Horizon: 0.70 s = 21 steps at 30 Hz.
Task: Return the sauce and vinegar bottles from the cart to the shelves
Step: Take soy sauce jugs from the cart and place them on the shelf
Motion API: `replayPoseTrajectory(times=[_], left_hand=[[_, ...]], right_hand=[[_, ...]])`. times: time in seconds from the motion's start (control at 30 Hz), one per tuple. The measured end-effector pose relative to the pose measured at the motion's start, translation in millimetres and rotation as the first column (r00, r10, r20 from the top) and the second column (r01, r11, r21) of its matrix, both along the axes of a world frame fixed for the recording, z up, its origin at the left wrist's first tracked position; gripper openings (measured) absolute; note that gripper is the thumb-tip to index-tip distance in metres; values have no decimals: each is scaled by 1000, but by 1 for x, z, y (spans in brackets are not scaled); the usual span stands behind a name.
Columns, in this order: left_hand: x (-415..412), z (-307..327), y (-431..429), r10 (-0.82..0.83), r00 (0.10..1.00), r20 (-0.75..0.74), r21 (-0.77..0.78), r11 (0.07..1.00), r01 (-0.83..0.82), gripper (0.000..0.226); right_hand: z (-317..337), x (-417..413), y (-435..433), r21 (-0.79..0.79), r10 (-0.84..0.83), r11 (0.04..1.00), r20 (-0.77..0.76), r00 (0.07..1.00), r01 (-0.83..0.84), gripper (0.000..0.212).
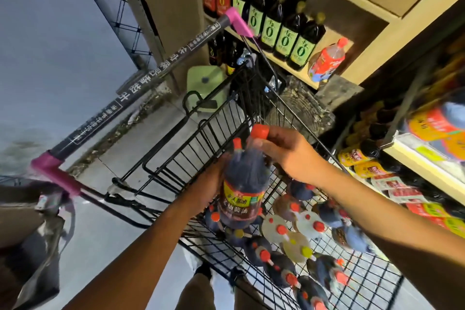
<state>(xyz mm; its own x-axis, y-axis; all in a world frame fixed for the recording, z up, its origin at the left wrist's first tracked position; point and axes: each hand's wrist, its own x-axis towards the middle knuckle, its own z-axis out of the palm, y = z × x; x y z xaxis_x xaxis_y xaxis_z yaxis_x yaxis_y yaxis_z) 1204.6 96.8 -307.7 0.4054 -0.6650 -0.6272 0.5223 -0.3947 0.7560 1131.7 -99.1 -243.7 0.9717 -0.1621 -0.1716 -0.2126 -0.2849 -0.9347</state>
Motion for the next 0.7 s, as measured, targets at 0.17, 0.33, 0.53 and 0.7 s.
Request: replayPoseTrajectory(times=[0.17, 0.33, 0.53, 0.7], left_hand=[[-3, -4, 0, 82, 972, -221, -101, 989, -106, 70], [-5, -22, 8, 112, 970, -214, -61, 990, -128, 76], [-3, -37, 21, 213, 944, -254, -34, 973, -229, 79], [-1, -46, 26, 215, 943, -255, -7, 974, -224, 80]], right_hand=[[-4, 5, 7, 112, -103, 988, -69, 992, 111, 36], [-27, 4, 24, 259, -183, 938, -194, 964, 231, 41], [-133, -65, 37, -171, -343, 939, -547, 764, 299, 38], [-200, -113, 53, -454, -202, 866, -703, 682, -211, 30]])
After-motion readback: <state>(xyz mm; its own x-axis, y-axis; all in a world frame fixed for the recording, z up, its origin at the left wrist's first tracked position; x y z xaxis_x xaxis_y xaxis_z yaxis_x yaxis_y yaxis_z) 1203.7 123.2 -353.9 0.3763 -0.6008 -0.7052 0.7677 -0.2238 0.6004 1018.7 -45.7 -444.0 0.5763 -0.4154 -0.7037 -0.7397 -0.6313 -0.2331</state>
